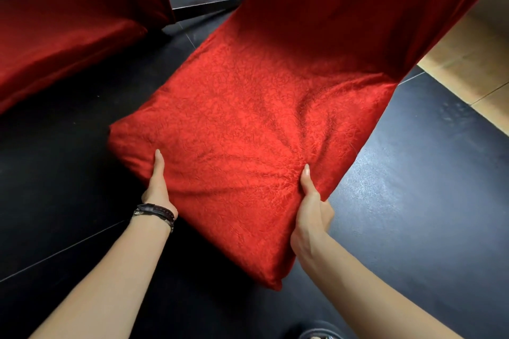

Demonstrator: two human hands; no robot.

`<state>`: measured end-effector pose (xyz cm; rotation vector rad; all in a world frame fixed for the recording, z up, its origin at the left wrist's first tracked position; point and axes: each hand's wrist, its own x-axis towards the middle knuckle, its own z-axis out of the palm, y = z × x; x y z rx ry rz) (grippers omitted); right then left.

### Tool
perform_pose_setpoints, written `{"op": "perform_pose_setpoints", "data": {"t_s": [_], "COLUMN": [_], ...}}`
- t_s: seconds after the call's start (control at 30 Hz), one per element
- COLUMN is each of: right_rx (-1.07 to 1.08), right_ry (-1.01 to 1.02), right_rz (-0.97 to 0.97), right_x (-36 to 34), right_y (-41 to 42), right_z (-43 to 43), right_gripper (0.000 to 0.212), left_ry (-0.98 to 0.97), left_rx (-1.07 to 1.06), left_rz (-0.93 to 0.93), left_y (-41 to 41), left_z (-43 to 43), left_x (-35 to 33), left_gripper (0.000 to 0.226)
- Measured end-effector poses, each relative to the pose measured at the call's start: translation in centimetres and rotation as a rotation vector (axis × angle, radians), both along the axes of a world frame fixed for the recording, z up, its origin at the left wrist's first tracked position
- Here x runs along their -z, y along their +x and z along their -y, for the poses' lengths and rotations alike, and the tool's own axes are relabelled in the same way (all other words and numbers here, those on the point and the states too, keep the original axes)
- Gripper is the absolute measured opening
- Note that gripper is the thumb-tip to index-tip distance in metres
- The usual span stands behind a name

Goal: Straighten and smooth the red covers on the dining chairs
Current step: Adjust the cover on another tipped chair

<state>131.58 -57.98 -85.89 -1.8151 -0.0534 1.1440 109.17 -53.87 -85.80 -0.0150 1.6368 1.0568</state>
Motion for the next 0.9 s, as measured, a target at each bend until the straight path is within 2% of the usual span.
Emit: {"op": "perform_pose_setpoints", "data": {"t_s": [0.37, 0.53, 0.63, 0.8, 0.9], "right_rx": [-0.013, -0.031, -0.044, -0.064, -0.077], "right_ry": [-0.144, -0.15, -0.174, -0.227, -0.257], "right_rz": [0.138, 0.15, 0.149, 0.173, 0.191], "right_x": [-3.7, -6.0, -7.6, -10.6, -12.9], "right_y": [2.0, 2.7, 3.1, 4.2, 4.7], "right_z": [1.3, 1.3, 1.4, 1.5, 1.7], "right_gripper": [0.072, 0.049, 0.048, 0.058, 0.056], "left_ry": [-0.131, -0.157, -0.182, -0.223, -0.215], "left_rx": [0.029, 0.049, 0.046, 0.043, 0.03], "left_rz": [-0.006, 0.016, 0.025, 0.03, 0.058], "left_y": [2.1, 2.7, 3.2, 4.3, 4.7], "left_z": [1.6, 1.7, 2.0, 2.5, 2.9], "left_x": [-2.7, -5.5, -7.5, -10.8, -13.1], "left_gripper": [0.101, 0.097, 0.096, 0.107, 0.114]}}
